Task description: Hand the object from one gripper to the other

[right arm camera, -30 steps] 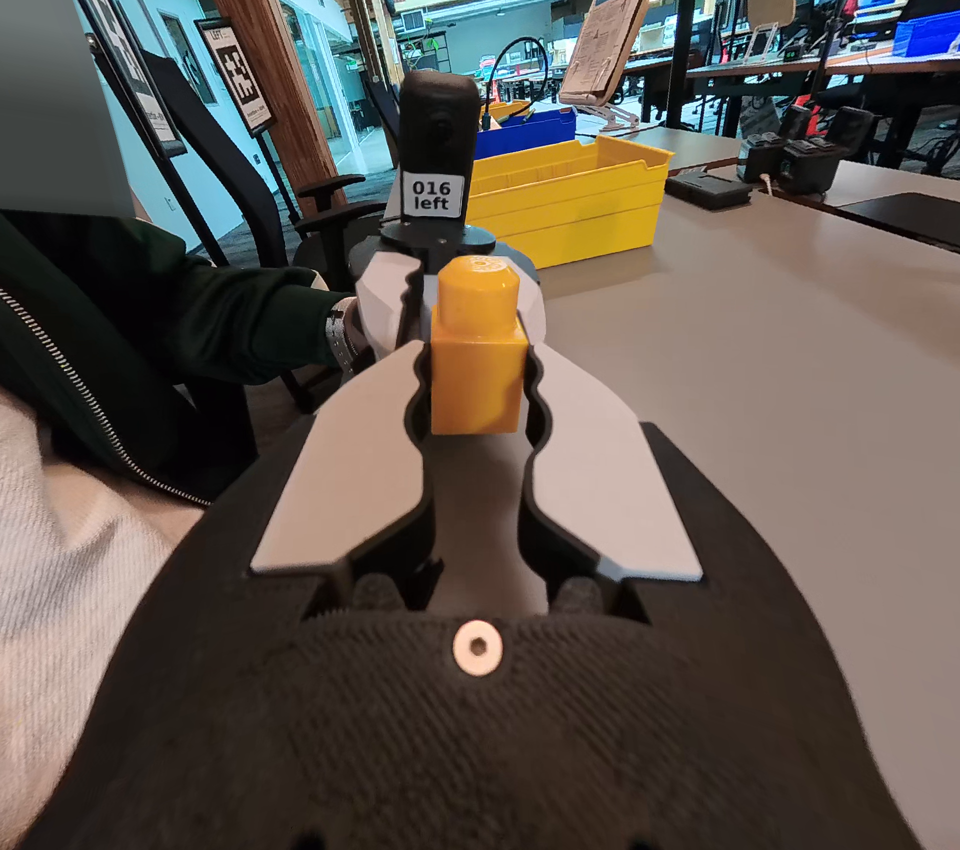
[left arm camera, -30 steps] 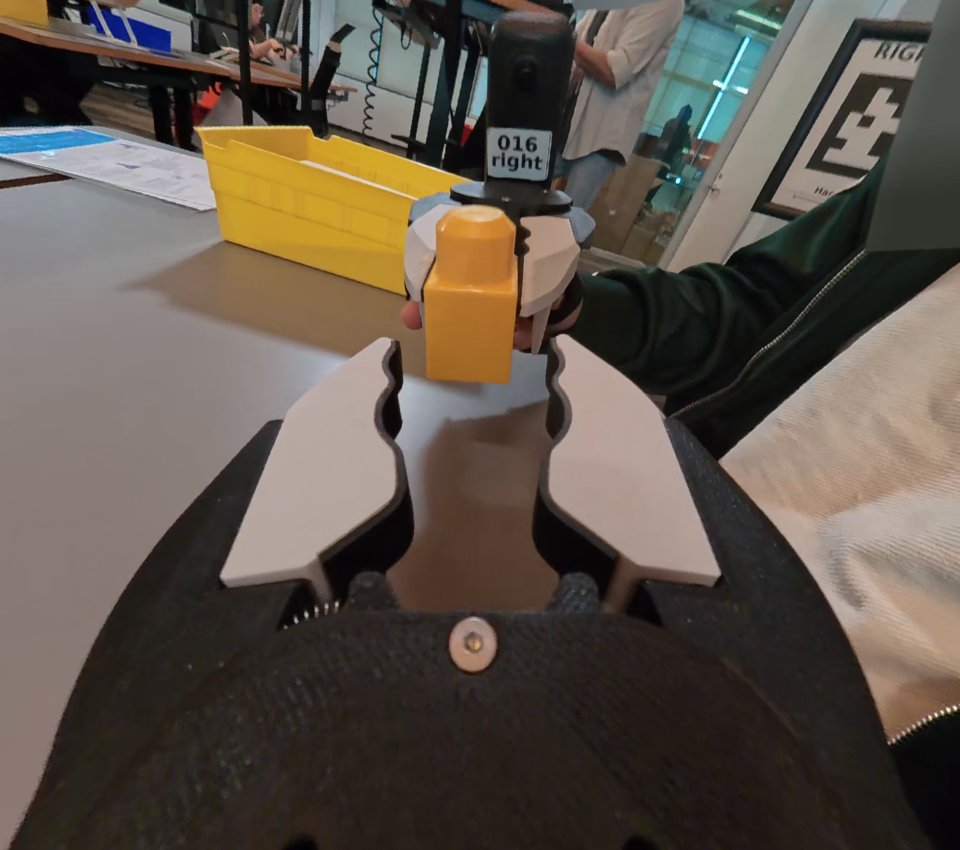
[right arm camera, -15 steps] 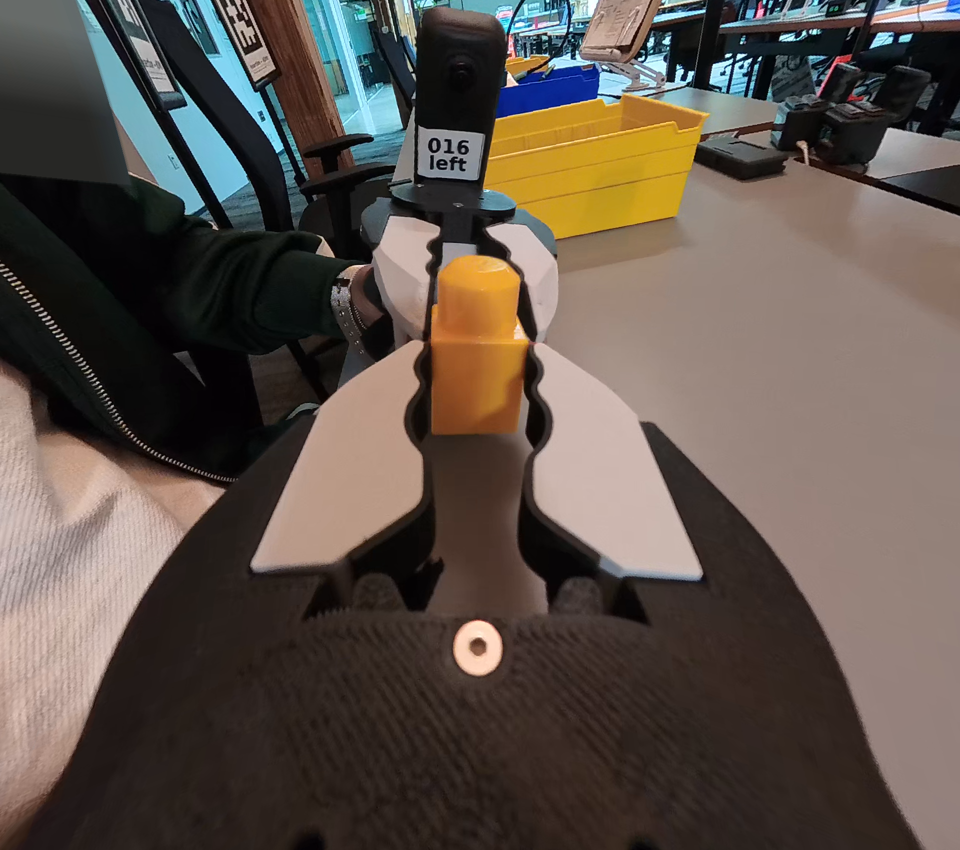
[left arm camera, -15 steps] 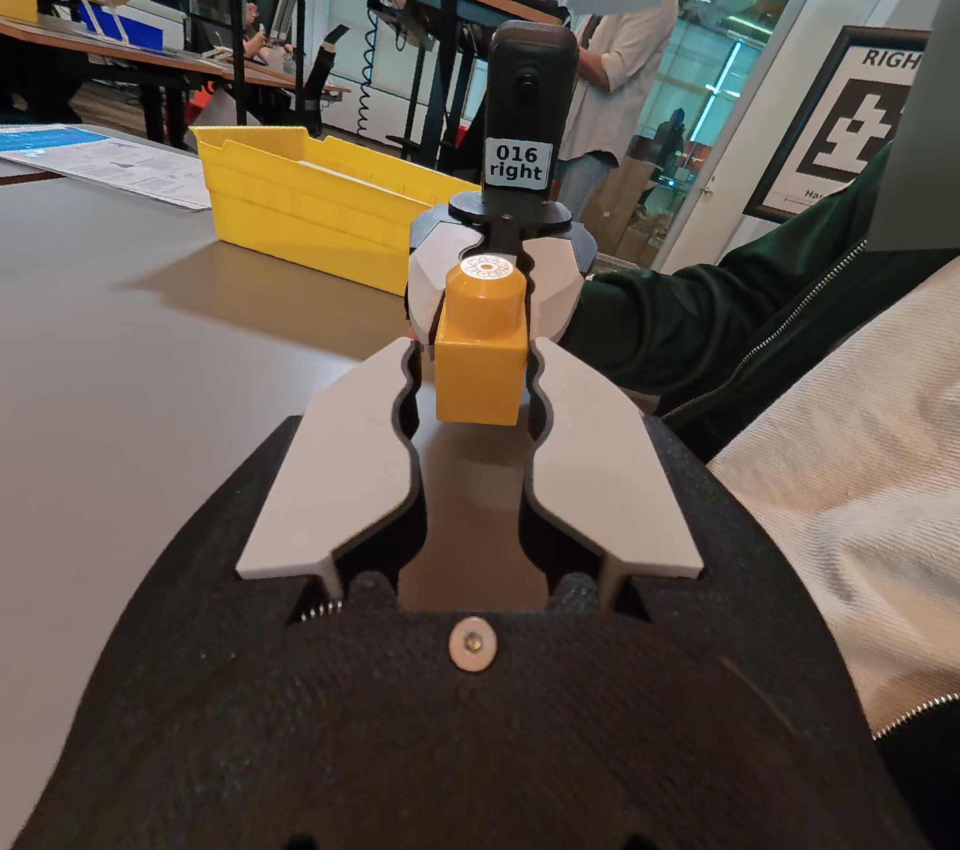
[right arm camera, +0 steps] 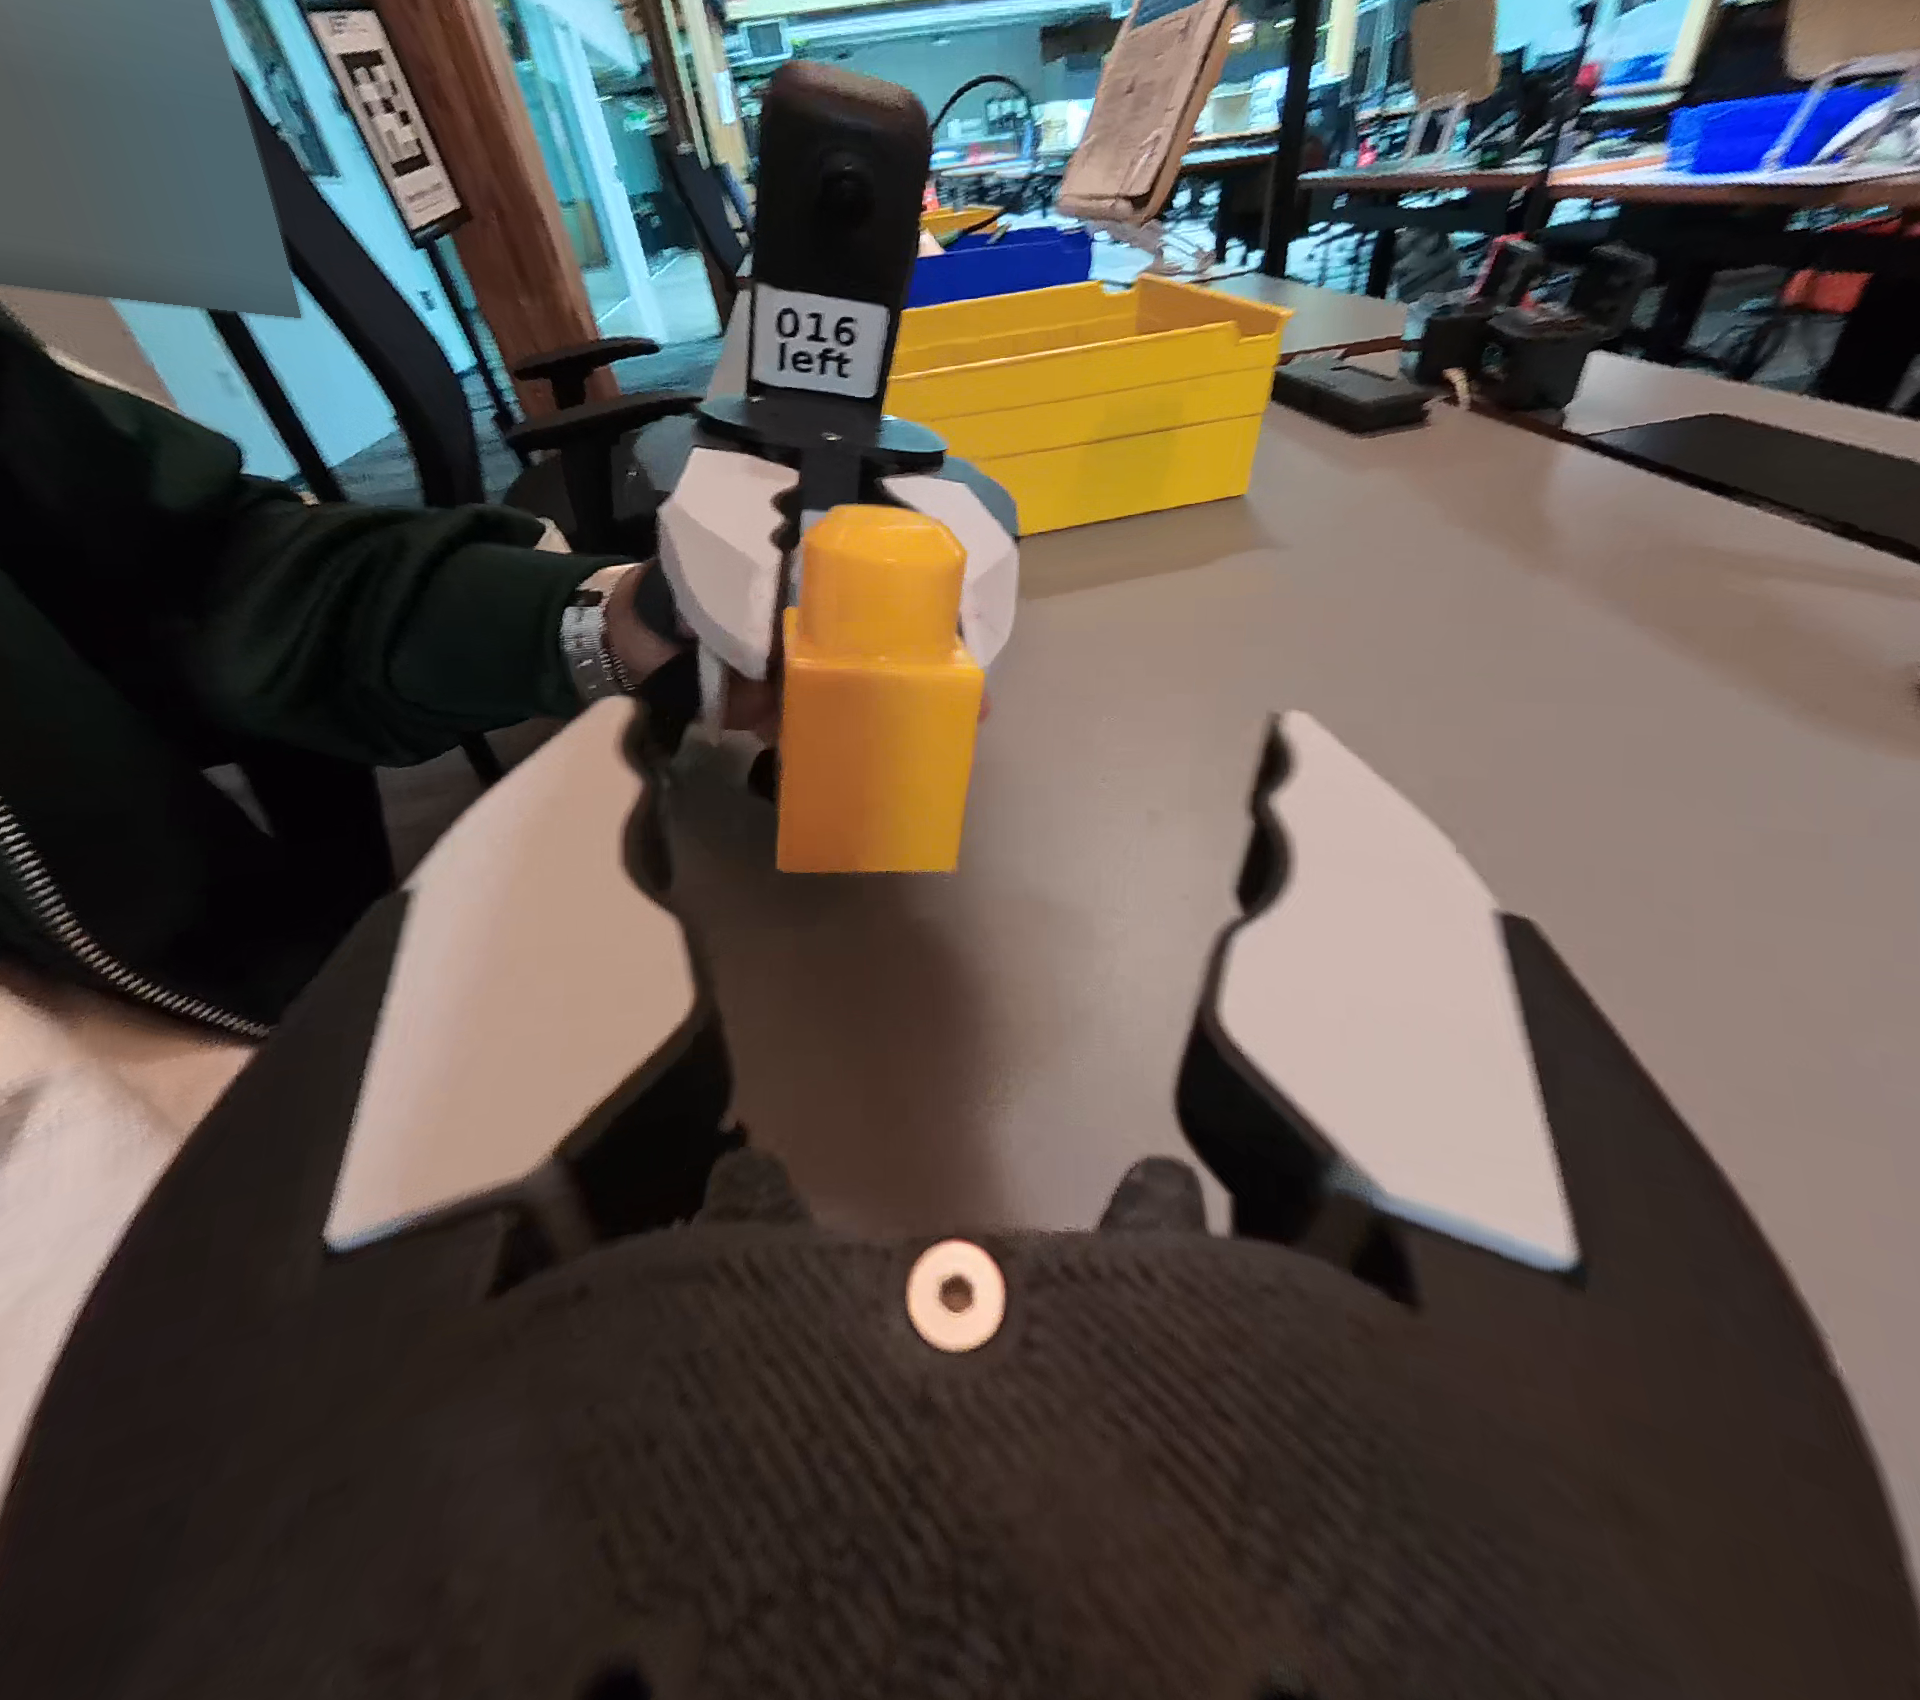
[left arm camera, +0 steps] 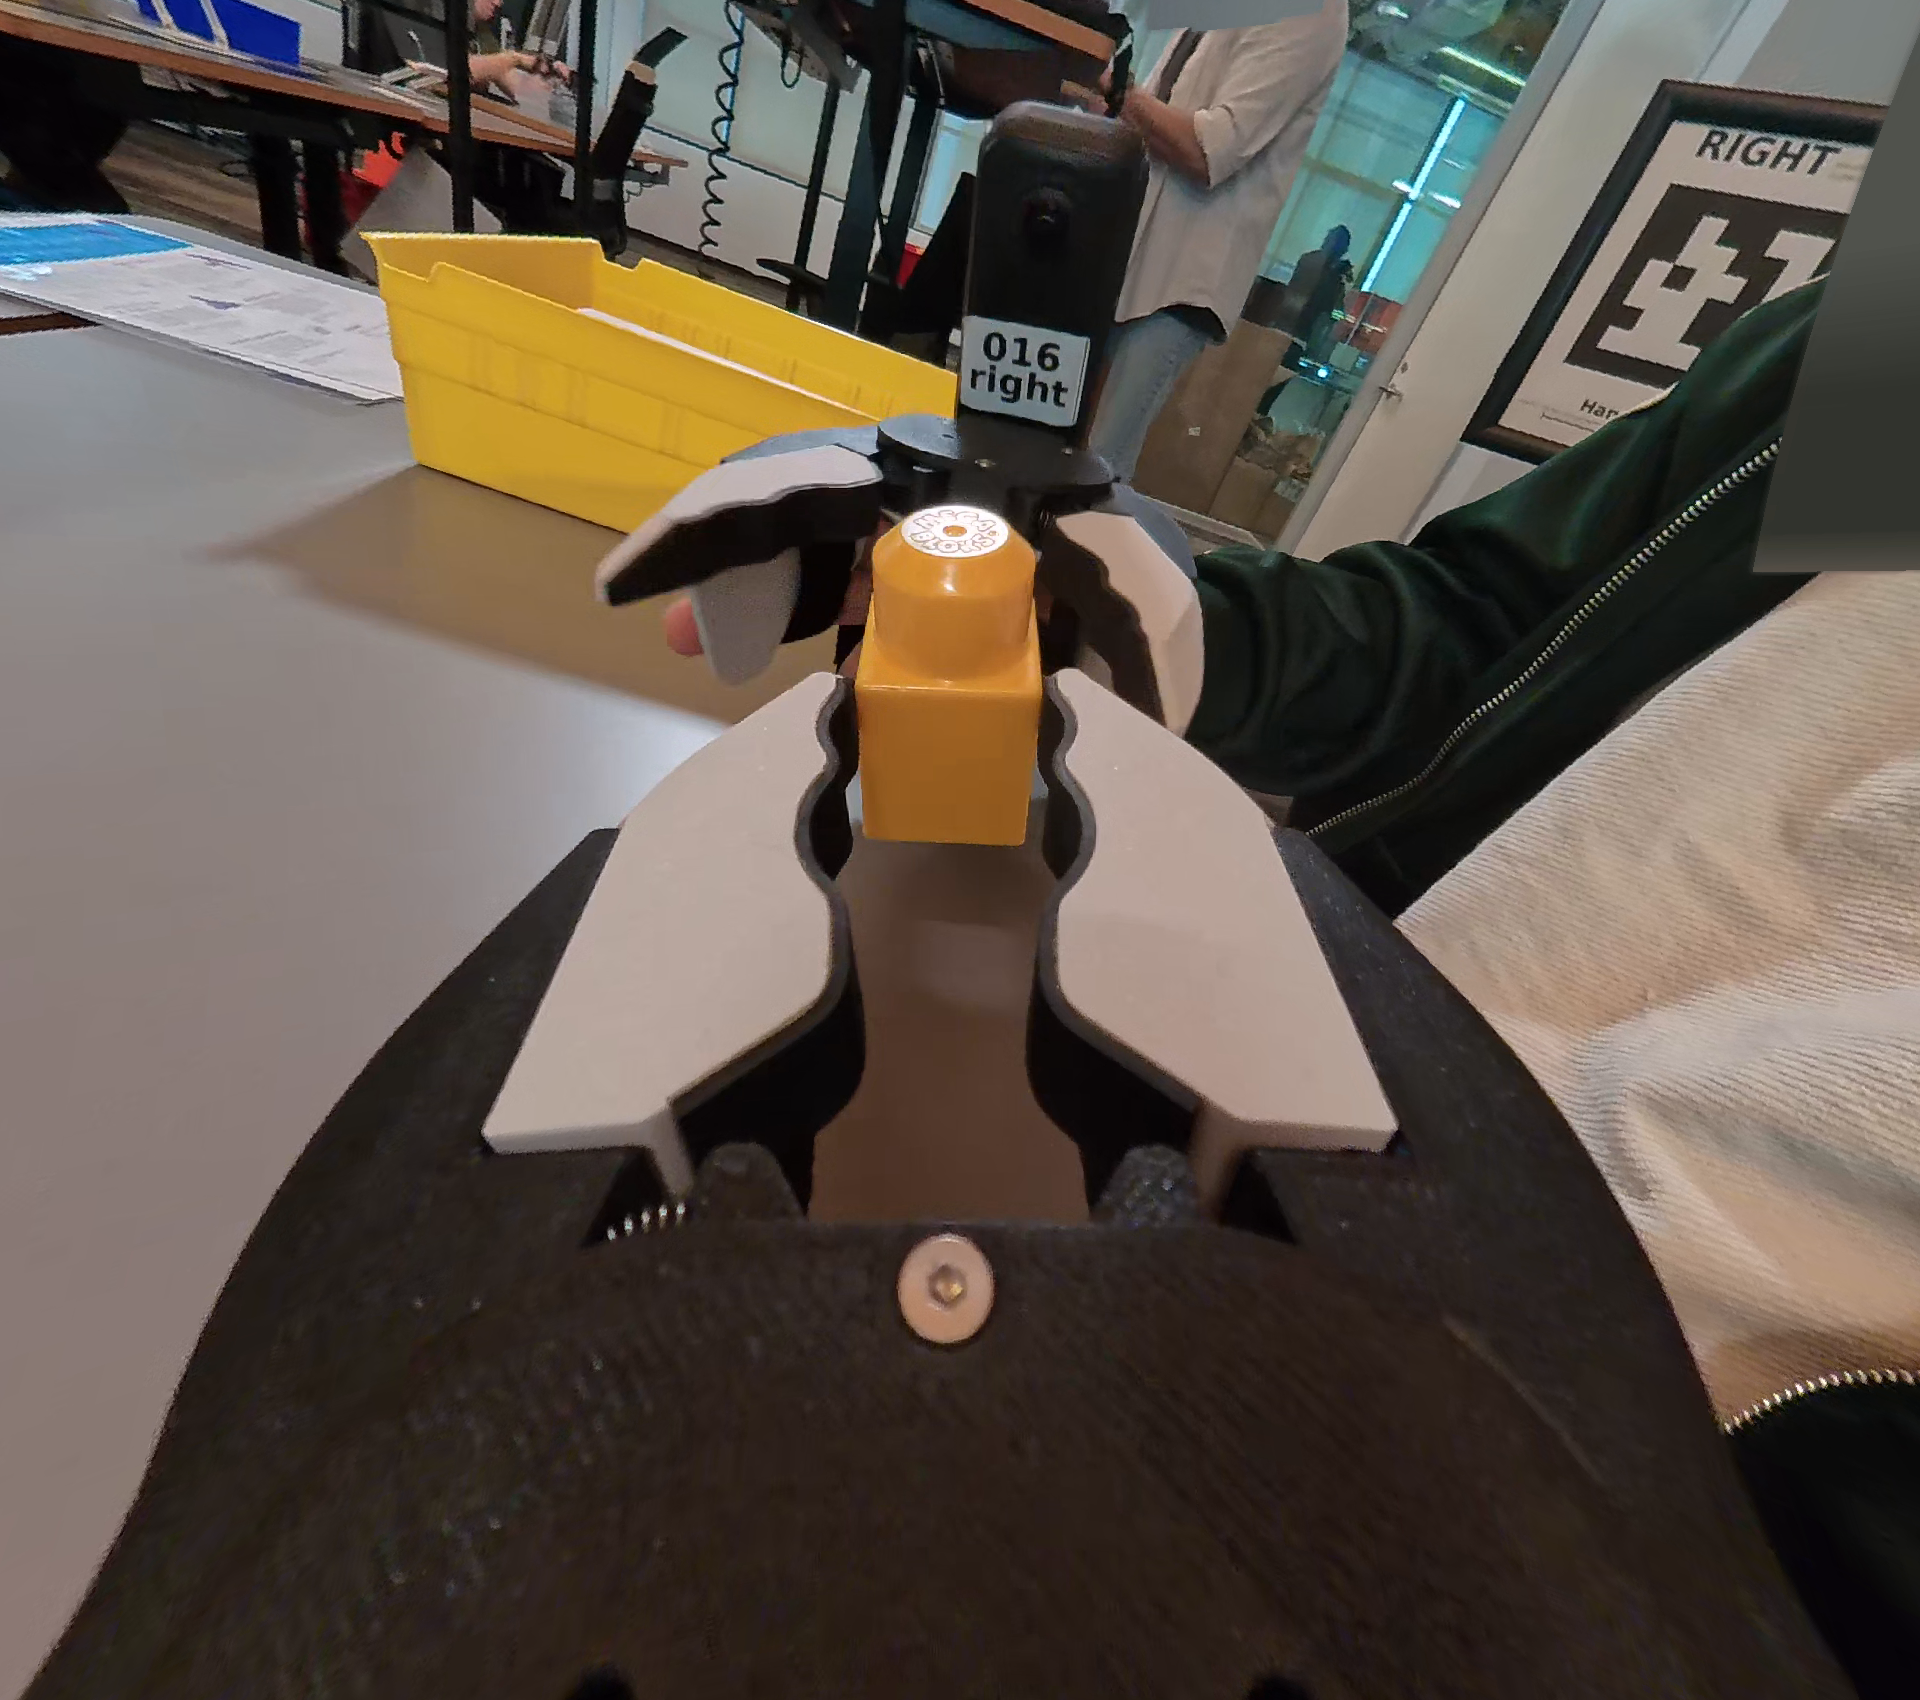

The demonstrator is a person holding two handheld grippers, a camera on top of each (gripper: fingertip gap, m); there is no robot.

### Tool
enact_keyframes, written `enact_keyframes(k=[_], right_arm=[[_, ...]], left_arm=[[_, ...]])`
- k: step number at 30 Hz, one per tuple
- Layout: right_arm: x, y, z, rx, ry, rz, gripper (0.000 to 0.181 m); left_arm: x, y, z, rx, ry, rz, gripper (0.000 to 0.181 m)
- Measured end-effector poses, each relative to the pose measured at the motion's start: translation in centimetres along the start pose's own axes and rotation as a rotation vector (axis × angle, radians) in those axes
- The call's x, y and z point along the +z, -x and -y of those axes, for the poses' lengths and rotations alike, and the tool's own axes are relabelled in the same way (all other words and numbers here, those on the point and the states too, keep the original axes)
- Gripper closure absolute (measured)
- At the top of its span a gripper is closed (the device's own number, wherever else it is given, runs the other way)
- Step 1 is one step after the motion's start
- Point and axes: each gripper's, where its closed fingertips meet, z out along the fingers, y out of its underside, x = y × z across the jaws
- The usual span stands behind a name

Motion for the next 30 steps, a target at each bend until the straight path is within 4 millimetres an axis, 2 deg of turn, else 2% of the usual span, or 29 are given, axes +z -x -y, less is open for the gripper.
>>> enact_keyframes(k=[2,7,9,13,21,27,28,30], right_arm=[[0.2,-0.7,-0.4,-0.023,0.009,-0.047,0.051],[0.7,-0.1,-1.9,-0.027,0.1,-0.015,0.058],[0.8,0.2,-2.2,-0.029,0.12,0.006,0.066],[0.6,1.0,-2.6,0.003,0.156,0.066,0.099],[0.3,1.9,-2.0,0.022,0.146,0.123,0.142],[0.3,1.9,-1.6,-0.003,0.139,0.12,0.144],[0.3,1.9,-1.4,-0.013,0.132,0.114,0.145],[0.1,1.8,-0.6,-0.032,0.091,0.098,0.145]], left_arm=[[-0.1,0.1,0.1,-0.001,-0.002,0.005,0.147],[-0.1,0.2,0.1,0.008,0.002,0.013,0.147],[-0.2,0.2,0.1,0.011,0.001,0.017,0.147],[-0.2,0.3,0.1,0.011,0.003,0.018,0.147],[0.2,0.0,-0.3,0.027,0.024,0.009,0.147],[0.2,-0.4,0.1,0.056,-0.002,0.009,0.147],[0.2,-0.4,0.3,0.062,-0.014,0.011,0.145],[0.3,-0.2,0.5,0.08,-0.036,0.036,0.126]])
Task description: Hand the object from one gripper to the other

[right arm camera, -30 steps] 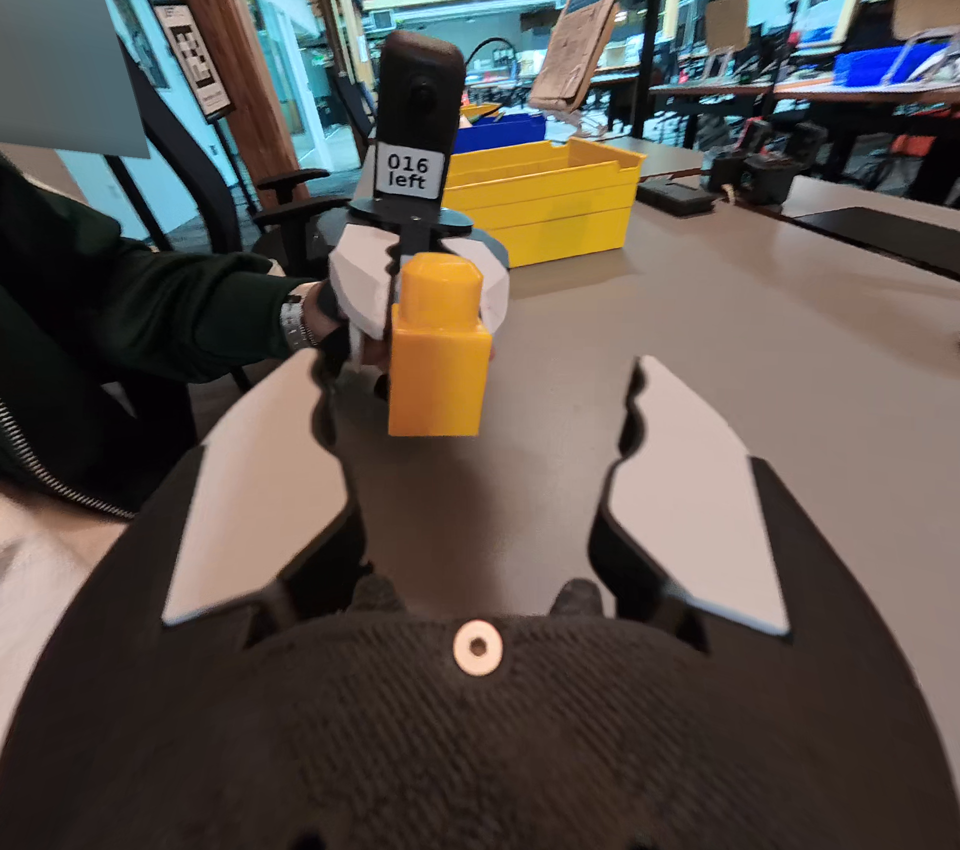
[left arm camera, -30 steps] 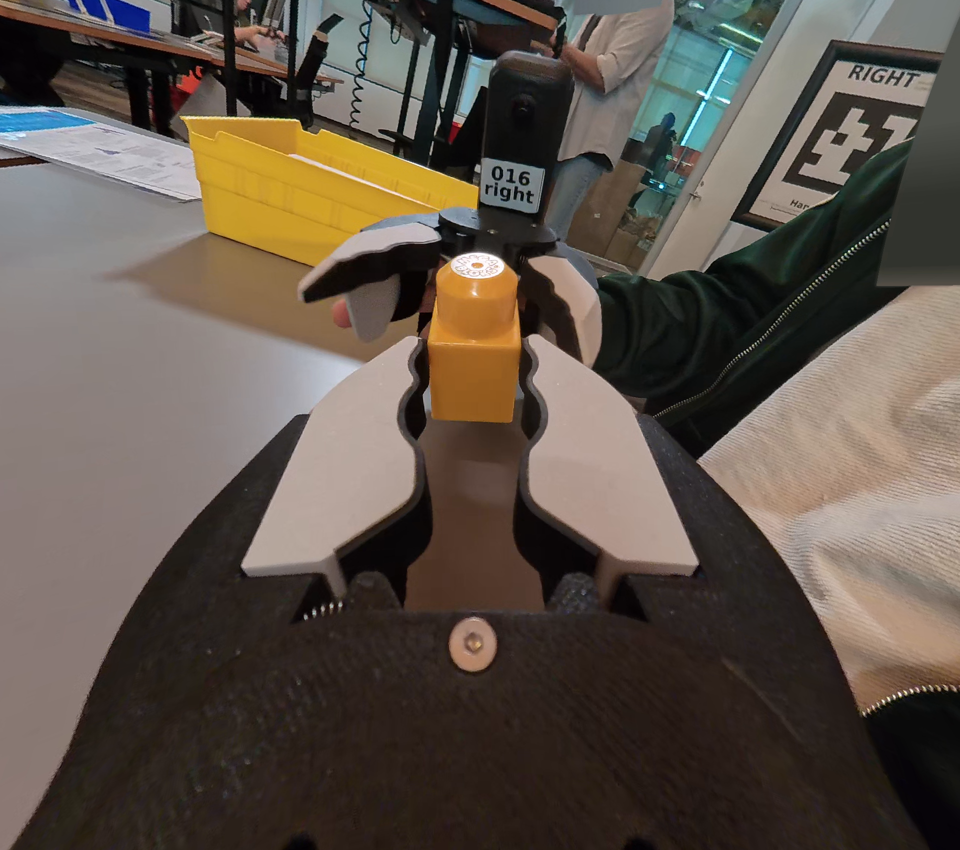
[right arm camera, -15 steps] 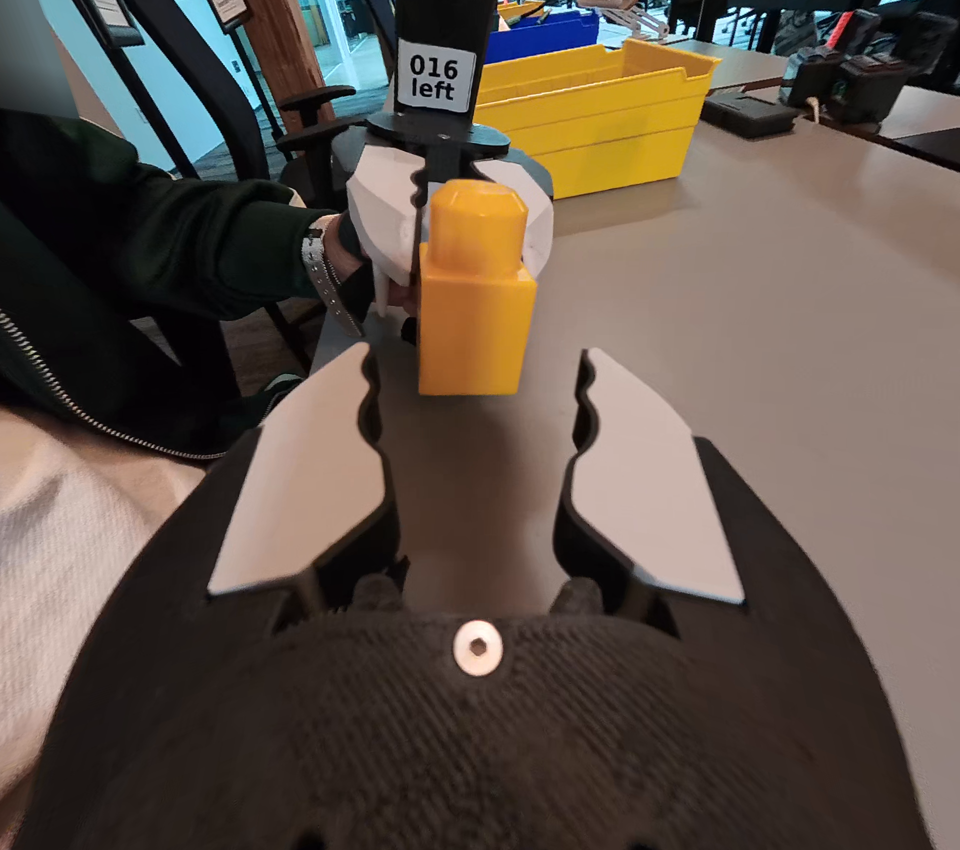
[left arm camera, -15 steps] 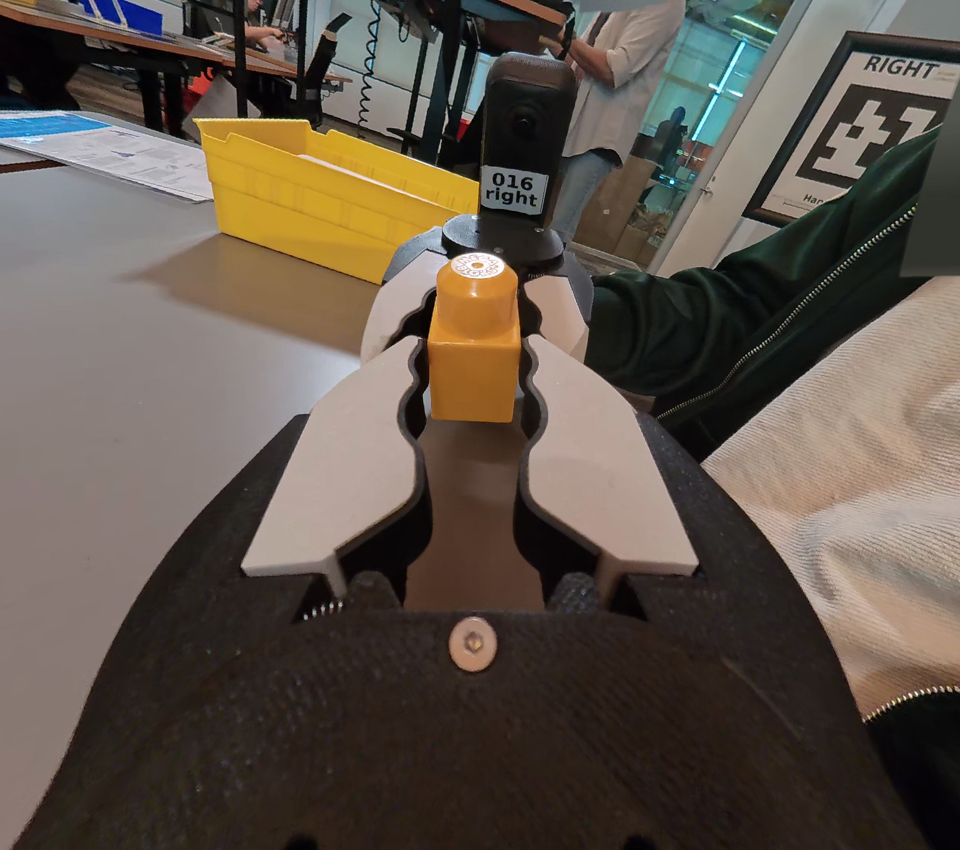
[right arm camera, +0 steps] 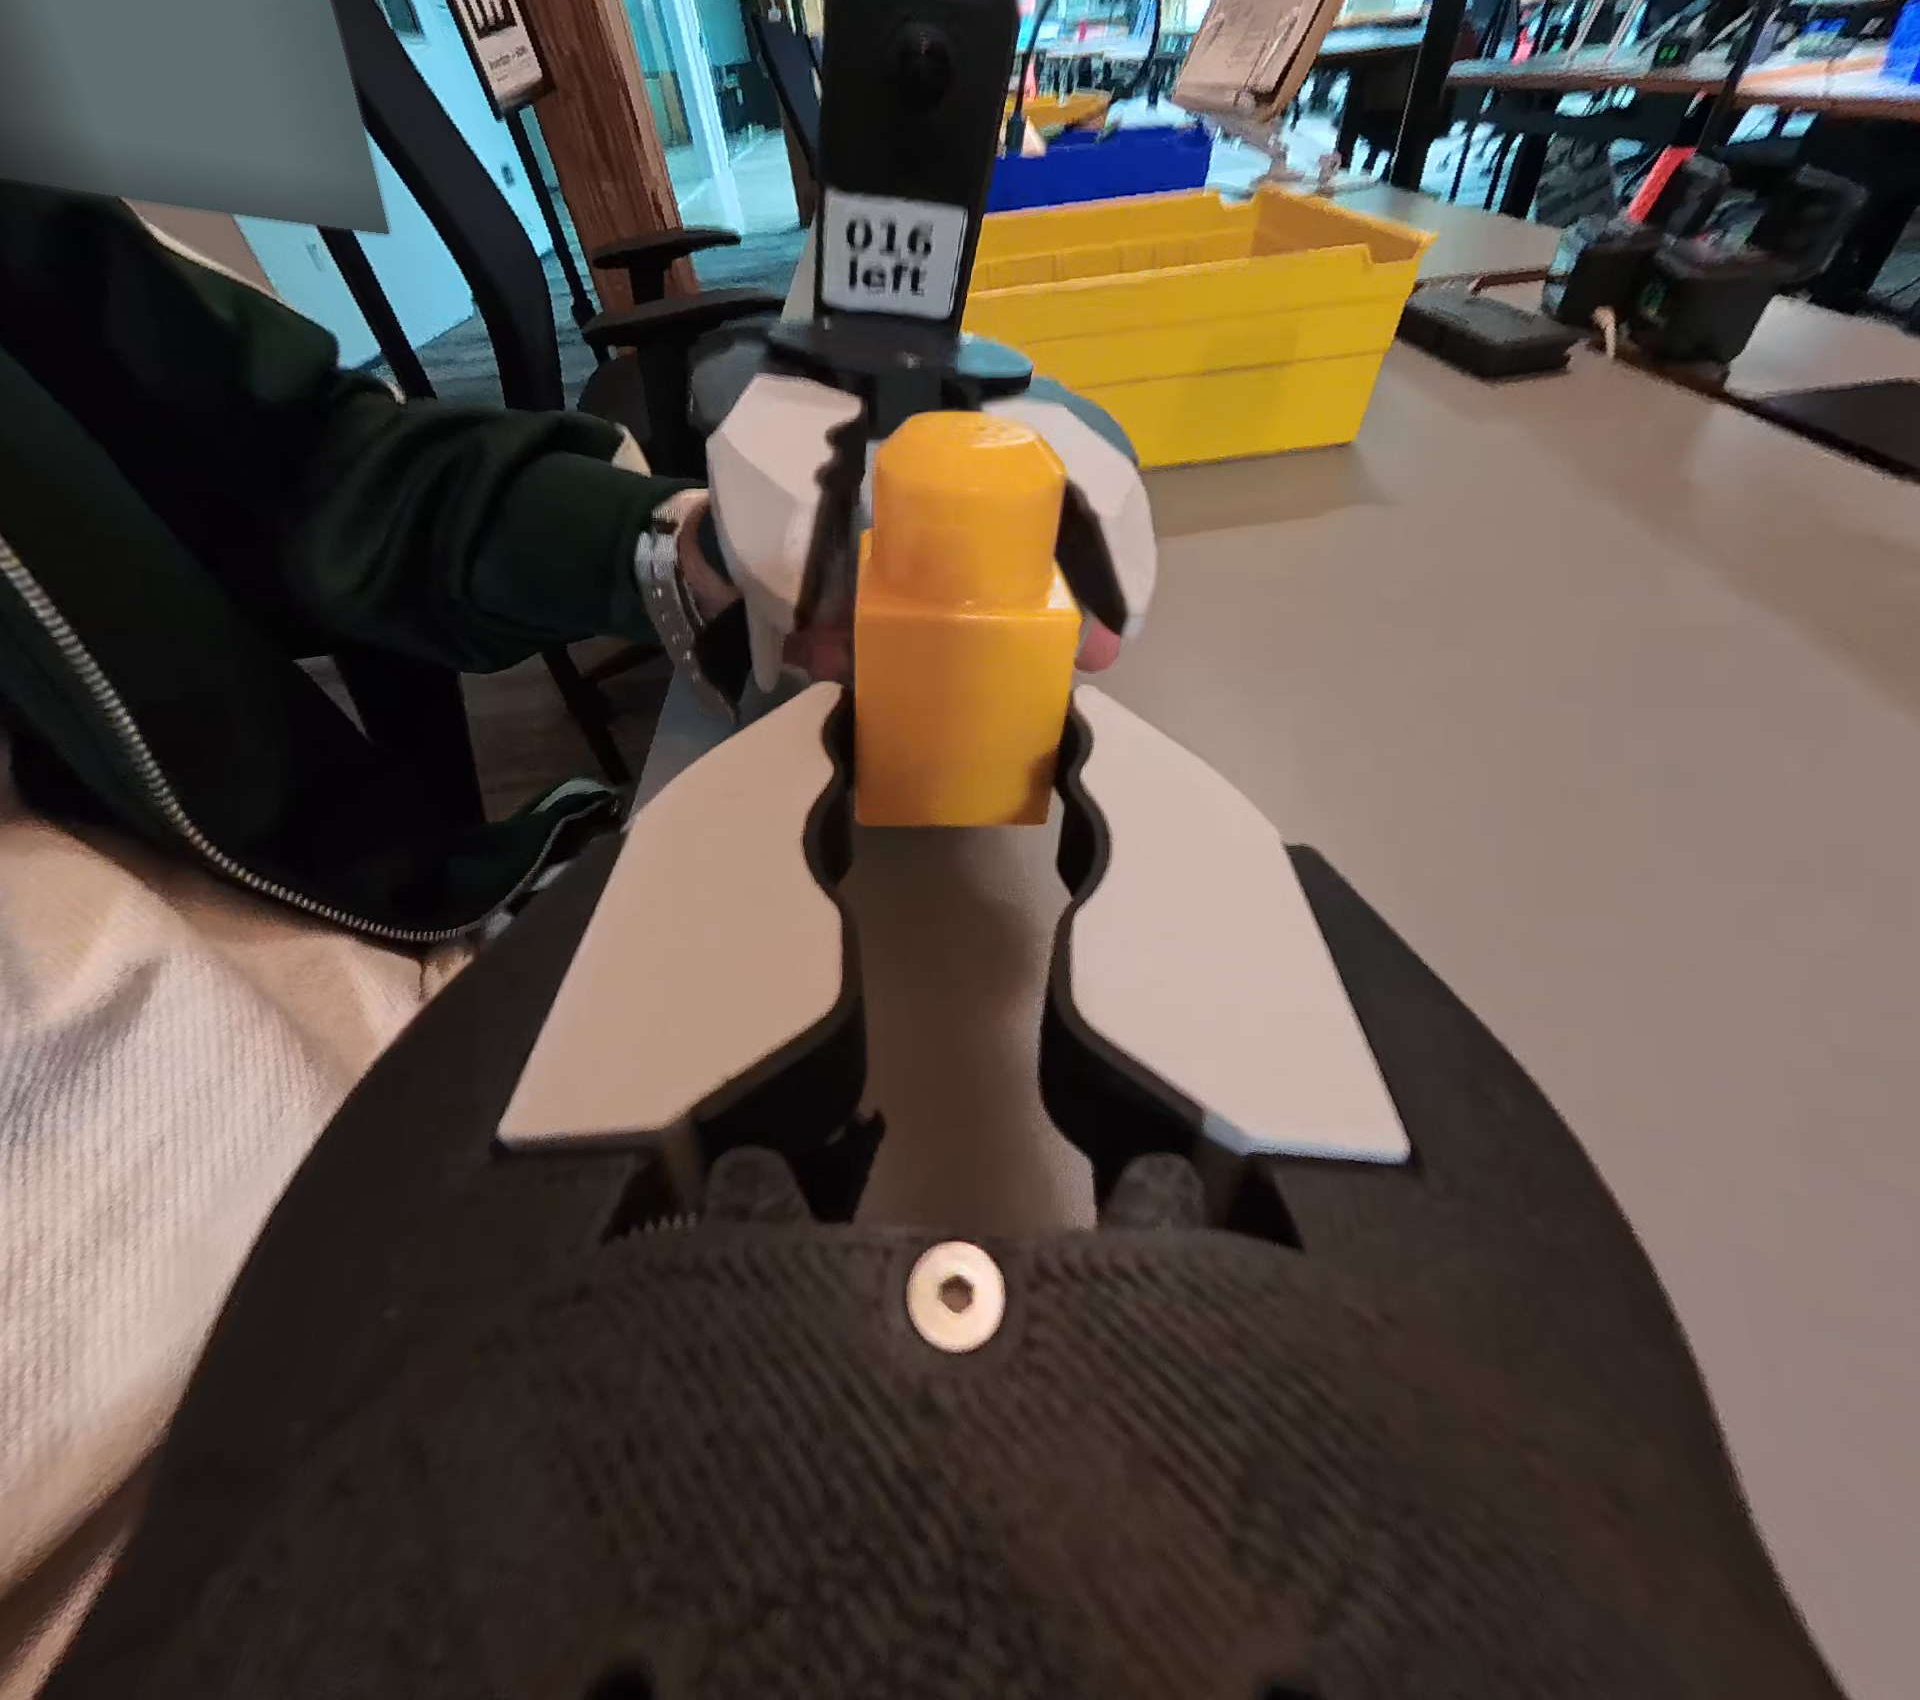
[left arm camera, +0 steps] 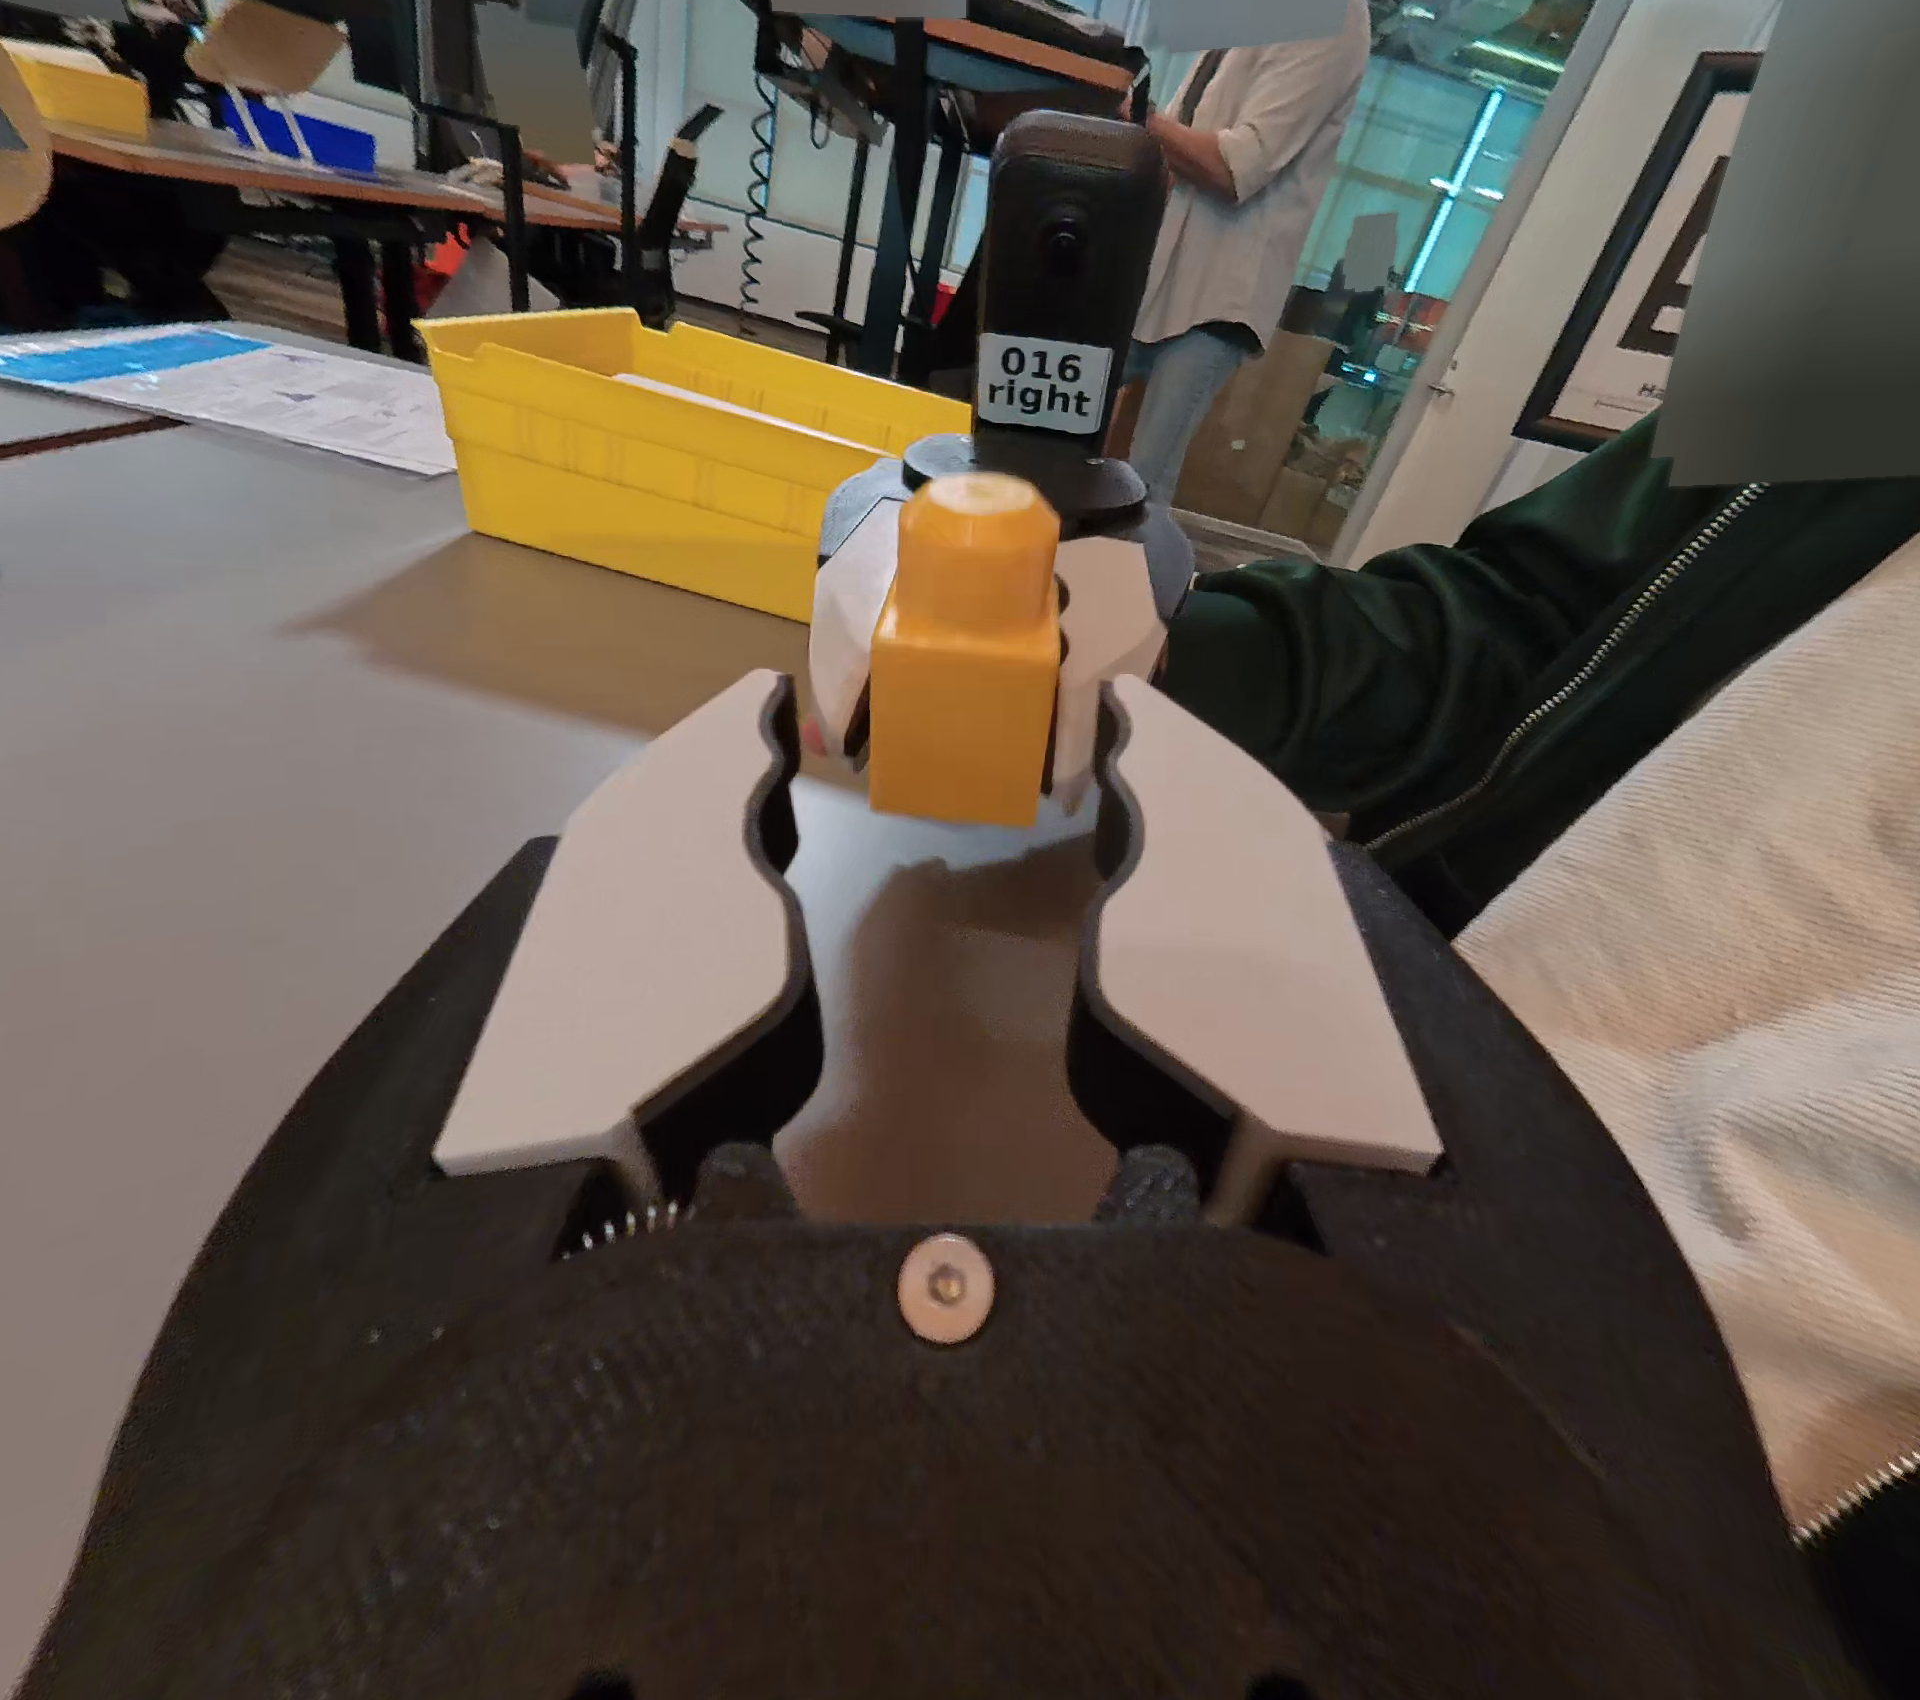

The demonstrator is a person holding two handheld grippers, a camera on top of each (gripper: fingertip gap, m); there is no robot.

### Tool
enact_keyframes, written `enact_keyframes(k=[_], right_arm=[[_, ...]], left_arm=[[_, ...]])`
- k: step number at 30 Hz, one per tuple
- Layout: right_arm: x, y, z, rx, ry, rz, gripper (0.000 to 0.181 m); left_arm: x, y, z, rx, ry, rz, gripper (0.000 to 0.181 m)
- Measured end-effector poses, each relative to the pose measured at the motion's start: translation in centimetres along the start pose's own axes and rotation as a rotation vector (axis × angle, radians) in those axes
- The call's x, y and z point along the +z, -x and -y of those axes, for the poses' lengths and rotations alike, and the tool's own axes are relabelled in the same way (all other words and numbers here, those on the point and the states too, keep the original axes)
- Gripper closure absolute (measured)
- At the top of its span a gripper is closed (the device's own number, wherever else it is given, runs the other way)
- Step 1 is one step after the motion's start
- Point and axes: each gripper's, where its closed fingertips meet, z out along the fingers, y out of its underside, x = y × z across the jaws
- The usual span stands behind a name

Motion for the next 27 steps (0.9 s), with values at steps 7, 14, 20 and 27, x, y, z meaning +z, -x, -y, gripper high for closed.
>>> enact_keyframes(k=[7,14,20,27], right_arm=[[-1.5,-1.2,1.6,0.027,-0.092,-0.043,0.144],[-6.1,-3.3,7.7,-0.023,-0.152,-0.291,0.145],[-24.5,-10.7,9.5,0.132,0.036,-0.882,0.145],[-39.0,-10.2,-7.9,0.955,0.391,-1.082,0.145]], left_arm=[[0.3,0.7,-0.7,0.004,0.021,0.036,0.113],[0.0,1.5,-1.1,-0.02,0.035,0.068,0.115],[0.2,1.6,-1.4,-0.028,0.051,0.074,0.116],[0.8,1.4,-2.1,-0.014,0.092,0.069,0.117]])
